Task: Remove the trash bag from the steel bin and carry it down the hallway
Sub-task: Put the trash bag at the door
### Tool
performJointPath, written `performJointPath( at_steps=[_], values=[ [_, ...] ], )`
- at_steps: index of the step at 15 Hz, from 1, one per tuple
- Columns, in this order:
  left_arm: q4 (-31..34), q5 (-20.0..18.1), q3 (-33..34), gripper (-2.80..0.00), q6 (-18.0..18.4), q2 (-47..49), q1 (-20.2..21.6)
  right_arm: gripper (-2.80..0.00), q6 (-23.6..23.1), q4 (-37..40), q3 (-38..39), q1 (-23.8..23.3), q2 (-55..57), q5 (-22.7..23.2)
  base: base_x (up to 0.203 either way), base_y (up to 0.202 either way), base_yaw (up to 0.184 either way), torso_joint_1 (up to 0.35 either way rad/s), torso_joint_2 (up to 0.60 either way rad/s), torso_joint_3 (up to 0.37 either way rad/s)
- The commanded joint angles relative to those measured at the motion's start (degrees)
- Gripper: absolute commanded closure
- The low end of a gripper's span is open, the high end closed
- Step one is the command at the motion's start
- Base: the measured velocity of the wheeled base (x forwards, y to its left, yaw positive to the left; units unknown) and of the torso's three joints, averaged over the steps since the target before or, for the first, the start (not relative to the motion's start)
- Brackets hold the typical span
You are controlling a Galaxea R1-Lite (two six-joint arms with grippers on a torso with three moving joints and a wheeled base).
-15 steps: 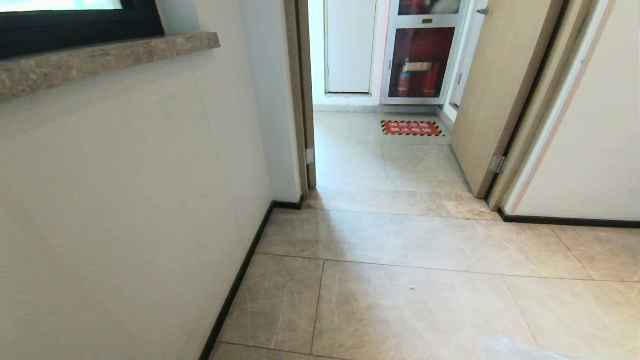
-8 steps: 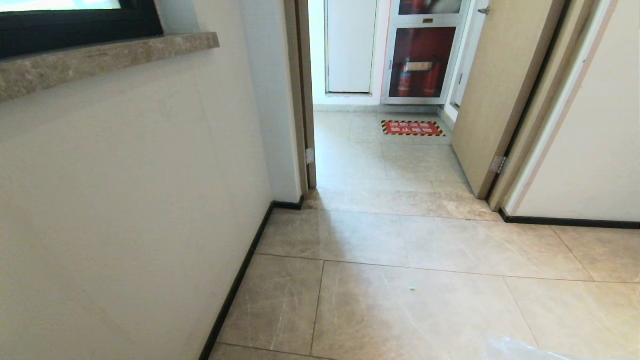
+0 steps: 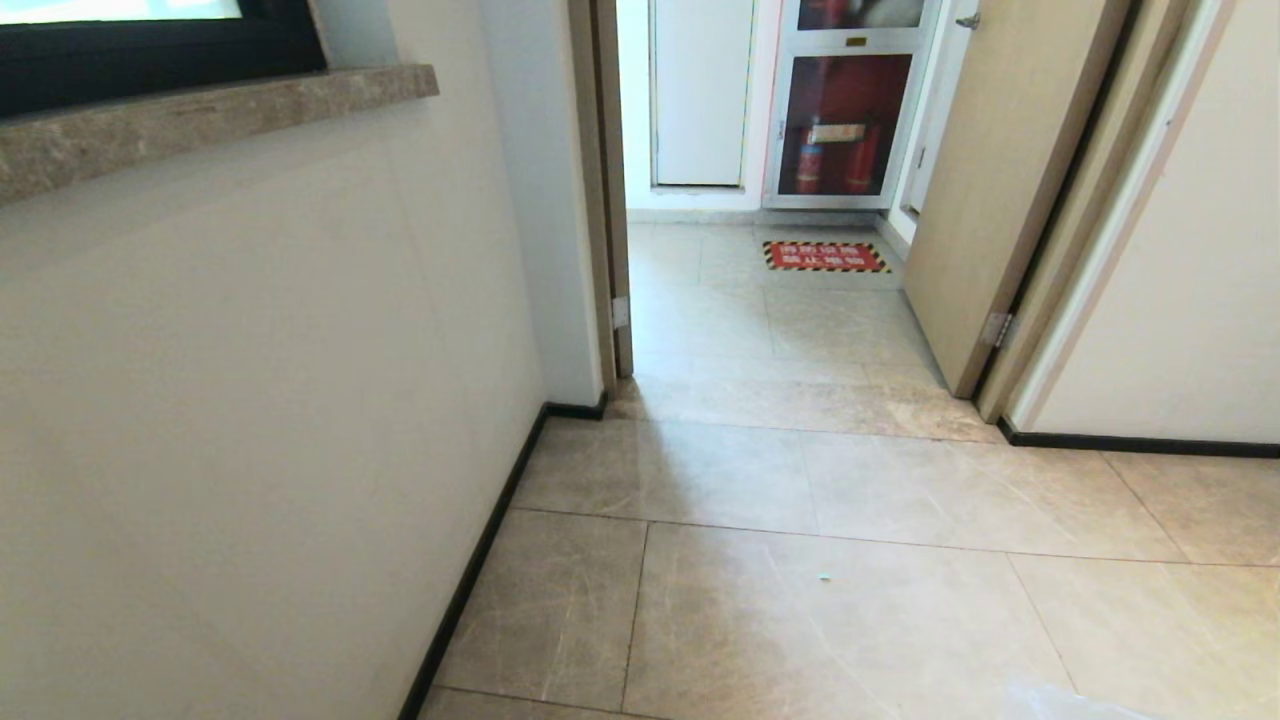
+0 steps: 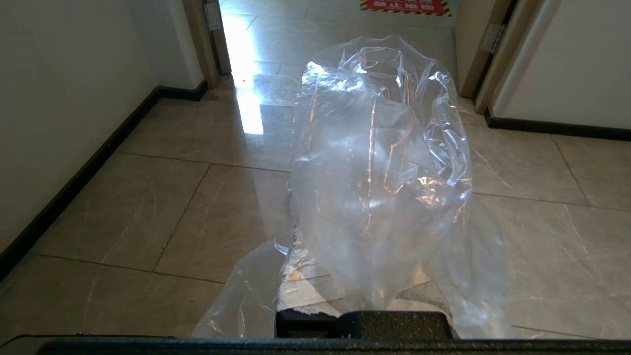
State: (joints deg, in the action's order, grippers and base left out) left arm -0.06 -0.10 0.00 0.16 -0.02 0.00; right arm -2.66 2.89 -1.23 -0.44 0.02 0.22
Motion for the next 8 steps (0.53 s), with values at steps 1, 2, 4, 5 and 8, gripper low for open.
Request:
performJointPath(
  at_steps=[1,2,4,5,8],
  values=[
    [-0.03,0.01,0.0,0.0,0.02,0.02,0.0,0.0,-0.06,0.01,0.0,0.0,-0.02,0.04,0.0,0.0,0.0,0.0,0.0,0.0],
    [-0.01,0.01,0.0,0.0,0.02,0.02,0.0,0.0,-0.06,0.01,0.0,0.0,-0.02,0.04,0.0,0.0,0.0,0.0,0.0,0.0],
    [0.04,0.01,0.0,0.0,0.02,0.02,0.0,0.0,0.45,0.19,-0.09,-0.07,-0.02,-0.31,0.0,0.0,0.0,0.0,0.0,0.0],
    [0.03,0.01,0.0,0.0,0.02,0.02,0.0,0.0,0.38,0.19,-0.09,-0.09,-0.02,-0.31,0.0,0.0,0.0,0.0,0.0,0.0],
    [-0.03,0.01,0.0,0.0,0.02,0.02,0.0,0.0,0.46,0.19,-0.09,-0.09,-0.02,-0.31,0.0,0.0,0.0,0.0,0.0,0.0]
  ],
)
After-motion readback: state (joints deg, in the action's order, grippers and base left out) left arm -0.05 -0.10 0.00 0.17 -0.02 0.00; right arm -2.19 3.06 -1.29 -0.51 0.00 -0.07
